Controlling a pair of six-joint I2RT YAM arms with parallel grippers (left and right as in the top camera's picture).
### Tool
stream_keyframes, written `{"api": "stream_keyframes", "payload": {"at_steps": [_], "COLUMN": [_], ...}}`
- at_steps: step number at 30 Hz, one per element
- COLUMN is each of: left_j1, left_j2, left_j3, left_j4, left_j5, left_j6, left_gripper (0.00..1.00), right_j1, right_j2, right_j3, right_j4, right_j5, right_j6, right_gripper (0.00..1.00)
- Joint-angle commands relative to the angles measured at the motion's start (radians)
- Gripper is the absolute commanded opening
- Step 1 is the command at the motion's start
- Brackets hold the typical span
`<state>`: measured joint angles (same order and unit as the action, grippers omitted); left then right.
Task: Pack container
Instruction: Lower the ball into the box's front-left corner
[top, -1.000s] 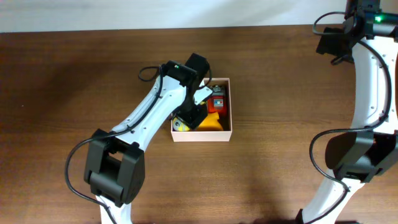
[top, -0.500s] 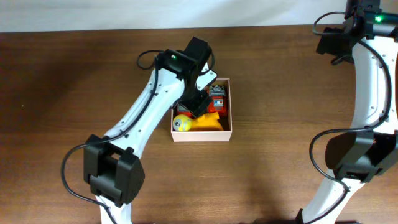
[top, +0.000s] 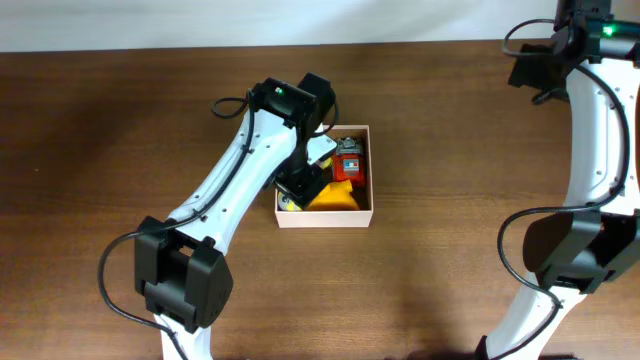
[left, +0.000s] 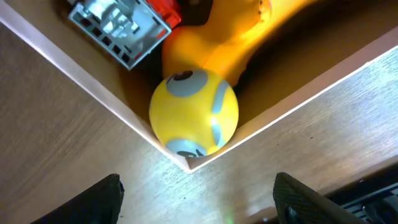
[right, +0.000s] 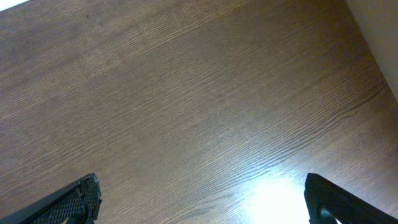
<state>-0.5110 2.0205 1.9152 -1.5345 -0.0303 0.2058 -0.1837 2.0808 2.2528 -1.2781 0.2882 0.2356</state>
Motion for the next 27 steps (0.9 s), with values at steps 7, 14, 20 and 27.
{"api": "stream_keyframes", "payload": {"at_steps": [7, 14, 20, 27], "left_j1": [0.005, 0.004, -0.003, -0.003], "left_j2": [-0.009, -0.008, -0.006, -0.005], "left_j3": [0.014, 0.014, 0.004, -0.022], "left_j4": [-0.081, 0.011, 0.05, 0.035], "left_j5": [0.035, 0.134, 0.158, 0.19], "left_j6": [0.01, 0.01, 0.009, 0.01], "left_gripper": [0.79, 0.78, 0.75, 0.75], "right_j1": [-0.001, -0.001, -0.001, -0.001], "right_j2": [-0.008, -0.008, -0.008, -0.008], "right_j3": [-0.005, -0.005, -0.005, -0.005], "right_j4": [0.002, 0.002, 0.002, 0.002], "right_j5": [0.003, 0.003, 0.003, 0.003], "right_j6": [0.009, 0.009, 0.009, 0.009], "right_gripper": [0.99, 0.99, 0.99, 0.99]}}
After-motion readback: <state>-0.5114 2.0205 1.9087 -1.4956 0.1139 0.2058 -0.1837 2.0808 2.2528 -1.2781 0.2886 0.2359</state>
